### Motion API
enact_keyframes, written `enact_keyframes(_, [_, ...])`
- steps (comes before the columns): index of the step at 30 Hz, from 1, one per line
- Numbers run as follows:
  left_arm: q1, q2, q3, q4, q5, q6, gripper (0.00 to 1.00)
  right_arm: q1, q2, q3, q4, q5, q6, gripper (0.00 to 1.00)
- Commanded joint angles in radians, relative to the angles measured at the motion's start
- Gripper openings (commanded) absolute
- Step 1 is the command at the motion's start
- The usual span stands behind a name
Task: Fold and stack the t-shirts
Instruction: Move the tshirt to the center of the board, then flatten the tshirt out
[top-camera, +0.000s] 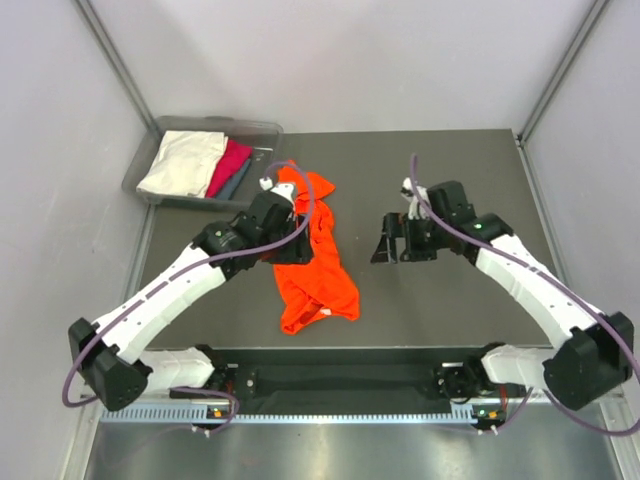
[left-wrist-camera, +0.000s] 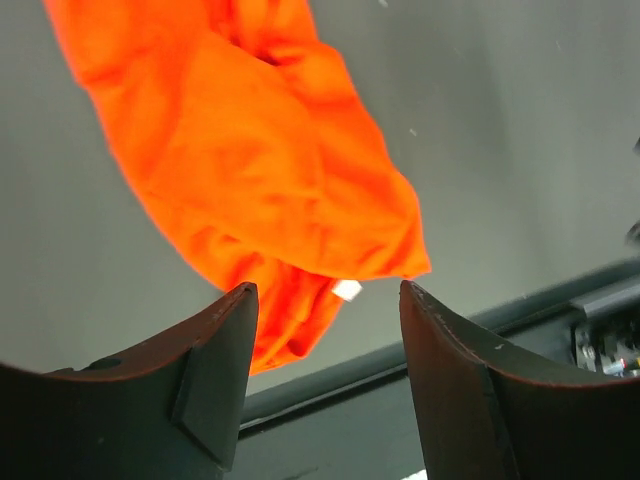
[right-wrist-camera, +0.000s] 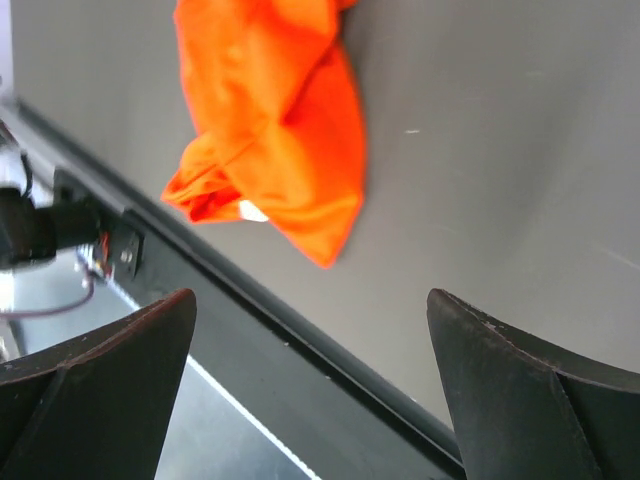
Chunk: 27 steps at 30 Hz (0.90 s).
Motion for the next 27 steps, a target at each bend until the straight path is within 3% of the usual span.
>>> enact_keyframes(1, [-0.001, -0.077, 0.007, -0.072, -0.155, -0.048, 0.63, 0.093, 0.096, 0.002, 0.117, -0.066, 0.040, 1.00])
enact_keyframes(2, [0.002, -0.082, -0.002, -0.079, -0.184, -0.058, 0.64, 0.116, 0.130, 0.014, 0.120, -0.065, 0.046, 1.00])
enact_keyframes(3, [0.004, -0.082, -0.010, -0.102, -0.224, -0.107, 0.72, 0.159, 0.162, 0.036, 0.129, -0.079, 0.050, 0.99])
enact_keyframes(6, [0.039, -0.056, -0.045, -0.144, -0.252, -0.184, 0.73, 0.254, 0.288, 0.100, 0.160, -0.032, 0.050, 1.00])
enact_keyframes(8, [0.082, -0.036, -0.105, -0.078, -0.206, -0.186, 0.71, 0.288, 0.380, 0.145, 0.134, 0.015, 0.014, 1.00])
enact_keyframes(12, [0.212, -0.004, -0.232, 0.087, -0.009, -0.175, 0.58, 0.297, 0.480, 0.221, 0.111, 0.070, -0.016, 0.92])
enact_keyframes(13, [0.298, 0.012, -0.284, 0.121, 0.041, -0.172, 0.55, 0.297, 0.504, 0.232, 0.113, 0.081, -0.039, 0.90])
enact_keyframes(16, [0.381, 0.064, -0.343, 0.244, 0.200, -0.149, 0.55, 0.297, 0.555, 0.274, 0.096, 0.079, -0.068, 0.83])
enact_keyframes(23, [0.381, 0.300, -0.312, 0.365, 0.357, -0.106, 0.57, 0.289, 0.603, 0.281, 0.114, 0.084, -0.059, 0.69])
enact_keyframes(26, [0.383, 0.348, -0.306, 0.400, 0.359, -0.109, 0.58, 0.276, 0.620, 0.278, 0.123, 0.079, -0.052, 0.56])
enact_keyframes(27, [0.383, 0.358, -0.303, 0.402, 0.360, -0.104, 0.58, 0.271, 0.621, 0.275, 0.126, 0.079, -0.043, 0.40])
